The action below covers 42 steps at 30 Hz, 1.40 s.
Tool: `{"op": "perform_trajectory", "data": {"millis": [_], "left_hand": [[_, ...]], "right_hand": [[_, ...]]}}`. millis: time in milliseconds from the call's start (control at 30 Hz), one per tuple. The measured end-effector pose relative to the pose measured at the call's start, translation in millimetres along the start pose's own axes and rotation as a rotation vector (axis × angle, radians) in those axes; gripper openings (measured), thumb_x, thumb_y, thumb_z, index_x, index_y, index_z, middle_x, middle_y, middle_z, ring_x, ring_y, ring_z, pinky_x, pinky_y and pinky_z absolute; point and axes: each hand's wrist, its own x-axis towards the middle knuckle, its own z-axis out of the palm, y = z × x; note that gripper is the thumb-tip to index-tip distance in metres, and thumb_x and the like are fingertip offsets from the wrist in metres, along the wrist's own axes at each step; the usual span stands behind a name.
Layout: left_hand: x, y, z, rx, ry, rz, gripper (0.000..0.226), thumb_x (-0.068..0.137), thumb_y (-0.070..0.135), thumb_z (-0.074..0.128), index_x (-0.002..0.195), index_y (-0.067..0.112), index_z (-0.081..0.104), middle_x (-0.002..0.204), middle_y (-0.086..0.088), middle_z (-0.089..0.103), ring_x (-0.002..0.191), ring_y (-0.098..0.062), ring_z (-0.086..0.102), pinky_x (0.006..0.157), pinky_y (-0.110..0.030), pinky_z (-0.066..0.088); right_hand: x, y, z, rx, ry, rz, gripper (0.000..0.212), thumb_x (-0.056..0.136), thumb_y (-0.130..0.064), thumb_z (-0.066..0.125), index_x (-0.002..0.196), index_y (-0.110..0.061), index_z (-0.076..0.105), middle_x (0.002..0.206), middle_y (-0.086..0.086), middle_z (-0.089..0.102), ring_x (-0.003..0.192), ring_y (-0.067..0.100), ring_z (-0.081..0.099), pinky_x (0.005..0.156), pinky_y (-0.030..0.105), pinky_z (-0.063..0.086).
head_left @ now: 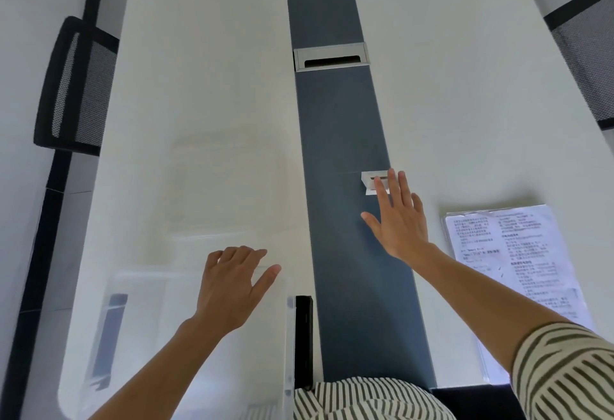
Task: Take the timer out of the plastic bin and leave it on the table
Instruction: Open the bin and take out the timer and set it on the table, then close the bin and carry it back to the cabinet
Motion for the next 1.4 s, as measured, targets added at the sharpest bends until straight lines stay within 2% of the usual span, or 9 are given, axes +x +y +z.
{"op": "perform_trajectory", "data": {"millis": [233, 367, 533, 633, 767, 933, 1033, 1233, 1400], "left_hand": [[-1.8, -0.7, 0.0, -0.013, 0.029, 0.016, 0.072, 0.088, 0.066, 0.014, 0.117, 0.024, 0.065, 0.108, 0.007, 0.069, 0.104, -0.017, 0.06, 0.096, -0.036, 0.039], [-4.7, -1.3, -3.8, -0.128, 0.065, 0.002, 0.071, 0.087, 0.065, 0.019, 0.125, 0.02, 0.059, 0.125, 0.002, 0.061, 0.119, -0.02, 0.052, 0.102, -0.036, 0.035], [-29.0, -14.6, -15.7, -0.271, 0.329, -0.131, 0.046, 0.09, 0.045, 0.041, 0.118, 0.013, 0.061, 0.125, -0.006, 0.06, 0.118, -0.025, 0.052, 0.097, -0.035, 0.04], [-54.4, -40.5, -14.4, -0.259, 0.42, -0.269, 0.044, 0.09, 0.041, 0.042, 0.116, 0.011, 0.062, 0.125, -0.011, 0.06, 0.117, -0.03, 0.053, 0.094, -0.04, 0.044], [-96.7, -80.7, -7.0, -0.194, 0.48, -0.517, 0.049, 0.089, 0.041, 0.041, 0.117, 0.006, 0.06, 0.127, -0.018, 0.057, 0.117, -0.038, 0.051, 0.095, -0.049, 0.042], [-129.2, -117.1, 13.9, -0.159, 0.358, -0.855, 0.048, 0.093, 0.035, 0.044, 0.133, 0.008, 0.045, 0.133, -0.022, 0.05, 0.118, -0.044, 0.048, 0.095, -0.058, 0.039], [-131.8, -121.6, 26.0, -0.195, 0.285, -0.914, 0.047, 0.094, 0.035, 0.043, 0.134, 0.009, 0.043, 0.123, -0.021, 0.057, 0.104, -0.043, 0.056, 0.085, -0.054, 0.044], [-131.1, -125.3, 26.5, -0.237, 0.289, -0.948, 0.043, 0.095, 0.037, 0.035, 0.125, 0.008, 0.049, 0.113, -0.02, 0.059, 0.097, -0.041, 0.055, 0.08, -0.051, 0.044], [-132.4, -125.5, 17.9, -0.331, 0.282, -0.934, 0.043, 0.096, 0.04, 0.031, 0.126, 0.015, 0.049, 0.109, -0.018, 0.057, 0.094, -0.039, 0.054, 0.075, -0.047, 0.04]], "right_hand": [[3.2, -0.9, -8.4, 0.01, 0.01, -0.017, 0.073, 0.091, -0.055, 0.04, 0.151, -0.019, 0.017, 0.161, 0.013, 0.006, 0.148, 0.032, 0.003, 0.112, 0.051, 0.028], [4.4, -19.3, -26.9, 0.067, 0.125, -0.14, 0.064, 0.092, -0.047, 0.045, 0.148, -0.02, 0.029, 0.16, 0.012, 0.017, 0.147, 0.031, 0.013, 0.109, 0.048, 0.032], [27.5, -82.0, -46.0, 0.281, 0.008, -0.248, 0.046, 0.095, -0.041, 0.042, 0.135, -0.017, 0.048, 0.142, 0.004, 0.049, 0.126, 0.024, 0.049, 0.093, 0.042, 0.048], [52.0, -126.2, -38.3, 0.358, -0.182, -0.142, 0.051, 0.093, -0.044, 0.044, 0.134, -0.014, 0.046, 0.134, 0.005, 0.054, 0.113, 0.027, 0.058, 0.083, 0.039, 0.046], [72.1, -158.4, -15.8, 0.436, -0.245, 0.169, 0.065, 0.086, -0.051, 0.052, 0.129, -0.005, 0.04, 0.126, 0.012, 0.055, 0.108, 0.035, 0.058, 0.074, 0.039, 0.042], [86.2, -155.2, -1.6, 0.412, -0.22, 0.219, 0.025, 0.088, -0.029, 0.05, 0.093, -0.005, 0.053, 0.098, 0.013, 0.062, 0.08, 0.03, 0.057, 0.053, 0.03, 0.037], [88.8, -143.7, -4.3, 0.395, -0.223, 0.267, 0.023, 0.088, -0.022, 0.05, 0.069, -0.01, 0.047, 0.075, 0.006, 0.056, 0.071, 0.028, 0.053, 0.048, 0.028, 0.032], [74.7, -127.1, -5.6, 0.361, -0.114, 0.323, 0.022, 0.088, -0.024, 0.051, 0.094, -0.004, 0.054, 0.088, 0.012, 0.058, 0.073, 0.031, 0.055, 0.059, 0.034, 0.039], [55.2, -127.4, -24.2, 0.821, -0.187, 0.507, 0.028, 0.074, -0.031, 0.053, 0.088, -0.007, 0.054, 0.081, 0.01, 0.055, 0.068, 0.028, 0.051, 0.051, 0.026, 0.037]]}}
